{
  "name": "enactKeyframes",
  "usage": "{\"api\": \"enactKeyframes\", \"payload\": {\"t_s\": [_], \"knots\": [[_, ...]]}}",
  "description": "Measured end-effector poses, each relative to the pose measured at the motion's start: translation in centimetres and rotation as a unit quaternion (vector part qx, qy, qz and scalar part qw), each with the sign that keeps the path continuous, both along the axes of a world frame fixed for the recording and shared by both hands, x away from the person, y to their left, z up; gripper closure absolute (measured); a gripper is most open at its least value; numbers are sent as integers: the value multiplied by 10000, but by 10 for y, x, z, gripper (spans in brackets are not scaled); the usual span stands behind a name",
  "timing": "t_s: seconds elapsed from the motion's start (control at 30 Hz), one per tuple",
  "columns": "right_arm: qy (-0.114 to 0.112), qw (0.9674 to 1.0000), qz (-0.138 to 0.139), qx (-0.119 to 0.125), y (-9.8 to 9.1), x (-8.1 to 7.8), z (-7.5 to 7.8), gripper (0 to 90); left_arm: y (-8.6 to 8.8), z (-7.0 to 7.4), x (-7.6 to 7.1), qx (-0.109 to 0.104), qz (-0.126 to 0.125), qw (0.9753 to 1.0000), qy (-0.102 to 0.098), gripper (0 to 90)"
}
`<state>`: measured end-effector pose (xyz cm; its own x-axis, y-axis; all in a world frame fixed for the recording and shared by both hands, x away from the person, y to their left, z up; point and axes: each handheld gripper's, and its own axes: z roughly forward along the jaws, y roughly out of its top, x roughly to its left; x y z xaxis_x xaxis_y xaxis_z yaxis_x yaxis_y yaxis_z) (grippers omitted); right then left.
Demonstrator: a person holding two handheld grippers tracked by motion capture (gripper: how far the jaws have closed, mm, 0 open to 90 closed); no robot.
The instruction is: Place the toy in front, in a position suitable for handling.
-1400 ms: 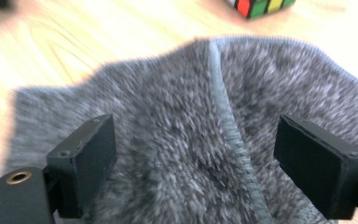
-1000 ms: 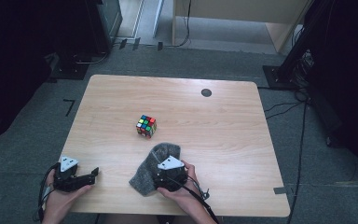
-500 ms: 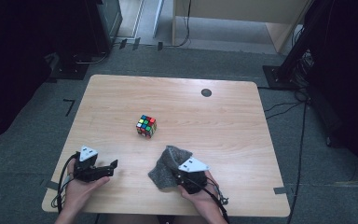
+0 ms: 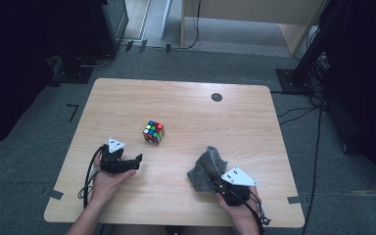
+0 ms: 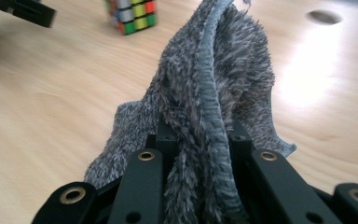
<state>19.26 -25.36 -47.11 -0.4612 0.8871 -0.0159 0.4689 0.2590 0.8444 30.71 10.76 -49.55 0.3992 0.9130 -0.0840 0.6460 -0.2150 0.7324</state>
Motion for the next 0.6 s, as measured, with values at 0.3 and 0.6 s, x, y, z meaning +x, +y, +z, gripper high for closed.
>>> {"api": "enactKeyframes", "payload": {"t_s": [0.3,0.6], "knots": [[105,9967,-325,738,-30,6,-12,734,-30,-9,13,-53,-28,10000,-49,134],[87,9967,-280,755,-33,5,-13,719,-56,-14,40,25,54,10000,7,137]]}}
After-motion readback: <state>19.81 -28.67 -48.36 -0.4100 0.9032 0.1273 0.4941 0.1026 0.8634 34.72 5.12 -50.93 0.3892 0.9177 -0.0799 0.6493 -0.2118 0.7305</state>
